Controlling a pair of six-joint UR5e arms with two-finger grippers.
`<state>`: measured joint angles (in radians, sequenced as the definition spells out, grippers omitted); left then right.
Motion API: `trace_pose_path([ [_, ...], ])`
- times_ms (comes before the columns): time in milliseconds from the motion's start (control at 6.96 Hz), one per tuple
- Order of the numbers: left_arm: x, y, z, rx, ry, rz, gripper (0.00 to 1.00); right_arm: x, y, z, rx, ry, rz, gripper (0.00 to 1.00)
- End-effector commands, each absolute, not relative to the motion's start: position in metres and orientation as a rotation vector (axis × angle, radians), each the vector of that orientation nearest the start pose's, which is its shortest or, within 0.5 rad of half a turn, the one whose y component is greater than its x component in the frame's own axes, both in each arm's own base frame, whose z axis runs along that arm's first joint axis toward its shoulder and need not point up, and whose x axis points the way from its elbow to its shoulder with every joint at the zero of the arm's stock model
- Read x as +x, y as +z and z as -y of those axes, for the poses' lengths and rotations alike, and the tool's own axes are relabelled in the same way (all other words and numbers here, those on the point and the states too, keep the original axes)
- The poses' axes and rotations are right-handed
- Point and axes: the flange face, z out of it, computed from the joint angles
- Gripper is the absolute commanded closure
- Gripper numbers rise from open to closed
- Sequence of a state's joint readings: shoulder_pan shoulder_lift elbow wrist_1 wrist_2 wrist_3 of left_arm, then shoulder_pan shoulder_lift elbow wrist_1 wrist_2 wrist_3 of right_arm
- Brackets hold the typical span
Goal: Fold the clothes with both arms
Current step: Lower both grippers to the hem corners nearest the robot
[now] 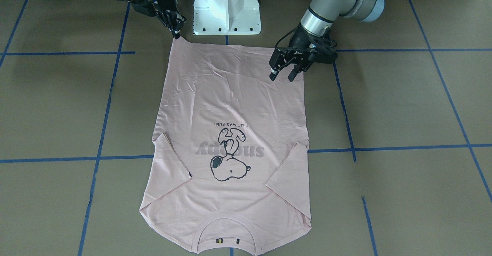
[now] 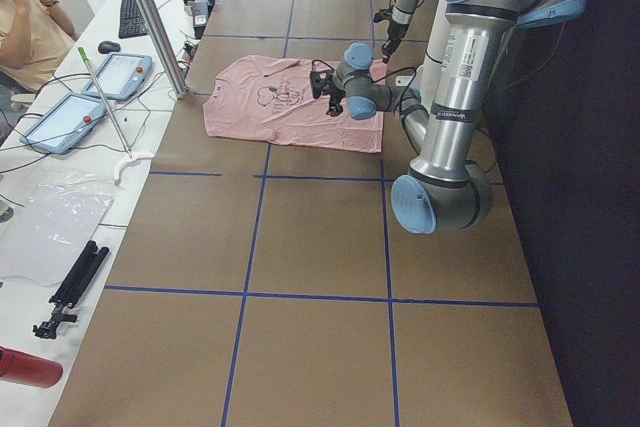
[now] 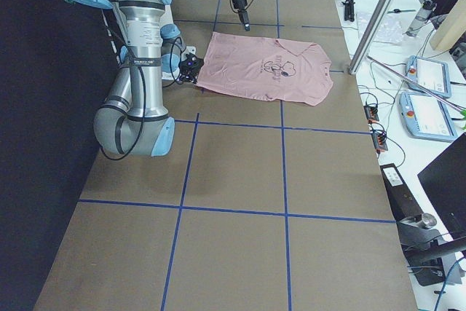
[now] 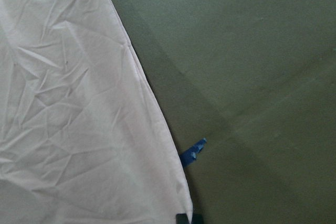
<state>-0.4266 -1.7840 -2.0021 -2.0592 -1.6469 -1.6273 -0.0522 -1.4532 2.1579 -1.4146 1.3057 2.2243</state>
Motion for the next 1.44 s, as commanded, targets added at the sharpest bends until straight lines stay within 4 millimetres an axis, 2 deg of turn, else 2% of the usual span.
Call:
trace_pose_path([
  [0,0.408,0.361,0.280,0.036,-0.353,-0.948,0.25,-0.495,0.310,0.128,-0.051,0.670,0.929,1.00],
  [287,0.423,0.383,0.258,-0.014,-0.339,-0.906,0.25,-0.492,0.306,0.127,-0.054,0.670,0.938,1.00],
  [431,0.429,0.380,0.257,-0.019,-0.332,-0.912,0.24,-0.492,0.306,0.126,-0.056,0.669,0.939,1.00],
  [575,0.448,0.369,0.241,-0.052,-0.322,-0.930,0.24,-0.493,0.306,0.125,-0.057,0.666,0.939,1.00],
  [719,0.453,0.370,0.233,-0.071,-0.326,-0.928,0.24,-0.493,0.306,0.125,-0.057,0.666,0.939,1.00],
  [1150,0.458,0.382,0.229,-0.078,-0.317,-0.903,0.26,-0.493,0.307,0.122,-0.057,0.661,0.936,1.00],
  [1294,0.458,0.380,0.228,-0.079,-0.315,-0.907,0.32,-0.493,0.307,0.122,-0.057,0.661,0.936,1.00],
])
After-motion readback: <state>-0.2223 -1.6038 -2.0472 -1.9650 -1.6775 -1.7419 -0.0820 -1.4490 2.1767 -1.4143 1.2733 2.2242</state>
